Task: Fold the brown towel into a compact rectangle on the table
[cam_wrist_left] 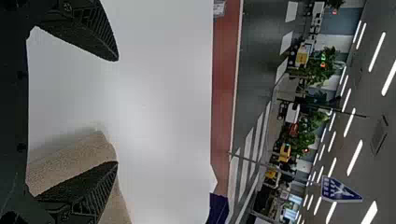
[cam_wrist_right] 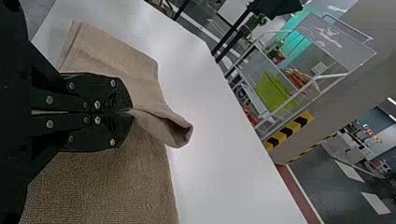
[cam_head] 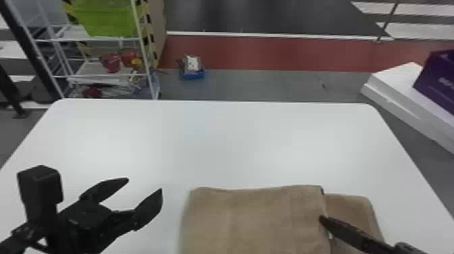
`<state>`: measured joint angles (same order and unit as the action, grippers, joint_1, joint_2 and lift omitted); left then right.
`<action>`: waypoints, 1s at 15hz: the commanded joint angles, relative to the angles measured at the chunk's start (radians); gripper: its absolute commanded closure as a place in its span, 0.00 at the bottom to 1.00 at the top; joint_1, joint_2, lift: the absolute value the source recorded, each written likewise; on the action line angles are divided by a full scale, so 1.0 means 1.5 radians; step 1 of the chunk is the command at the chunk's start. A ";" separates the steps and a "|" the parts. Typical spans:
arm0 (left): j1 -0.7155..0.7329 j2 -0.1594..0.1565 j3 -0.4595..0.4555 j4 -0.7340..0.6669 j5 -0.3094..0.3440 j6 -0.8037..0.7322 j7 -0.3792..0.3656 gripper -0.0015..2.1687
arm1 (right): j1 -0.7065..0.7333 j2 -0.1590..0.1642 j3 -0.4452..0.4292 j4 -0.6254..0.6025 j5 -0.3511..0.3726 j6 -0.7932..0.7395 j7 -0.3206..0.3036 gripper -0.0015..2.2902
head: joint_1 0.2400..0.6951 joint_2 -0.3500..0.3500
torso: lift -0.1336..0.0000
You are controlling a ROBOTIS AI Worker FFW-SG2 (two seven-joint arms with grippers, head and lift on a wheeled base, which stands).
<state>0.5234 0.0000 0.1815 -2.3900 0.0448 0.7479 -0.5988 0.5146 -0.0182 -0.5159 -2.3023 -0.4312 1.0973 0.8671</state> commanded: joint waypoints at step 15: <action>-0.005 -0.002 -0.020 0.012 -0.021 0.000 0.012 0.05 | -0.039 -0.028 -0.142 0.036 -0.039 0.062 0.054 0.55 | 1.00 0.23 | 0.08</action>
<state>0.5156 0.0000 0.1519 -2.3728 0.0143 0.7479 -0.5815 0.4581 -0.0562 -0.7296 -2.2622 -0.4982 1.1926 0.9480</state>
